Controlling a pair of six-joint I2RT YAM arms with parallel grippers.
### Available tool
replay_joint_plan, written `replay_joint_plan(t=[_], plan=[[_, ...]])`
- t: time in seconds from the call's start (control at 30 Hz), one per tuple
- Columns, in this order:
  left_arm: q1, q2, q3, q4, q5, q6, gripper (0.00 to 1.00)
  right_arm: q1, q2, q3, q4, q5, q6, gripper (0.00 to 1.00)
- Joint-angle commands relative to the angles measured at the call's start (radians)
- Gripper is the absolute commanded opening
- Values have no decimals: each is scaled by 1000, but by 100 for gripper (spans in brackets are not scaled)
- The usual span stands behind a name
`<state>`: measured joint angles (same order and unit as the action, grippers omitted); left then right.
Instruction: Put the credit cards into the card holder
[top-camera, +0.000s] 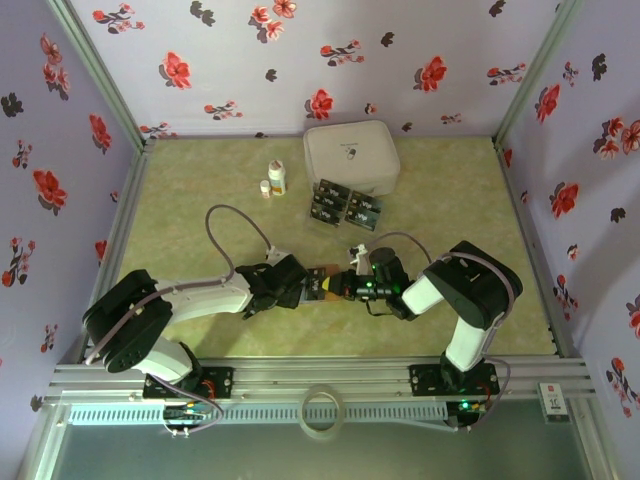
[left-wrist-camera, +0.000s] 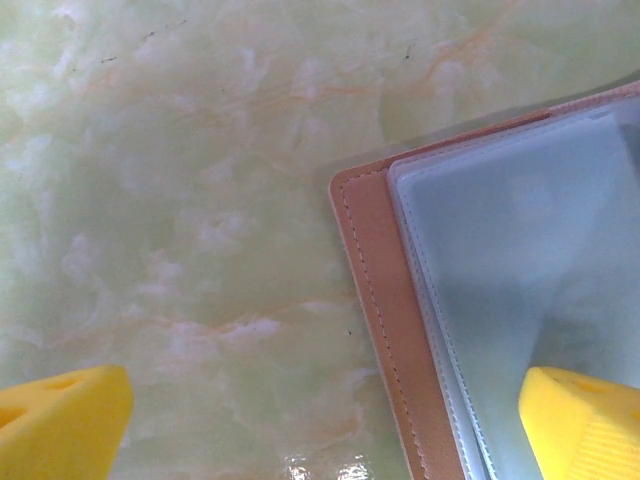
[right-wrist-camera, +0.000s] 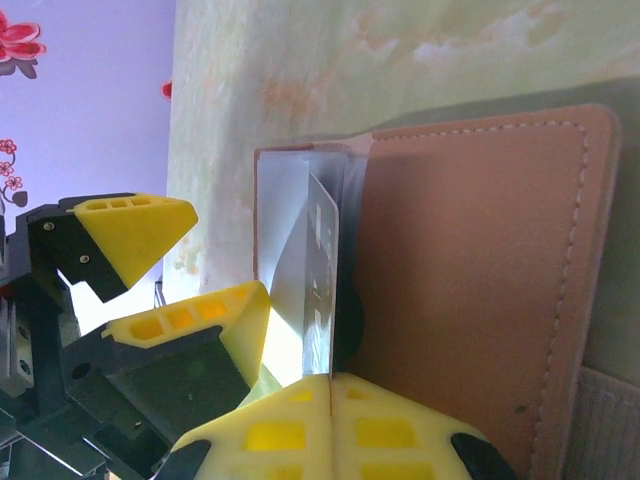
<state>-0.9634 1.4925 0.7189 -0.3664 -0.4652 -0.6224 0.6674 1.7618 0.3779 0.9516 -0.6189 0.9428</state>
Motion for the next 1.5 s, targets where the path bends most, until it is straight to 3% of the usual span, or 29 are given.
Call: replay_joint_plan(t=[0.0,1.47], plan=[[-6,-8,-13,-36,-23,-11,100,1,16,4,-33,-24,-33,0],[-6,-12,-18,-28,-20,-11,100,1,91,146,-266,-88,-104,0]])
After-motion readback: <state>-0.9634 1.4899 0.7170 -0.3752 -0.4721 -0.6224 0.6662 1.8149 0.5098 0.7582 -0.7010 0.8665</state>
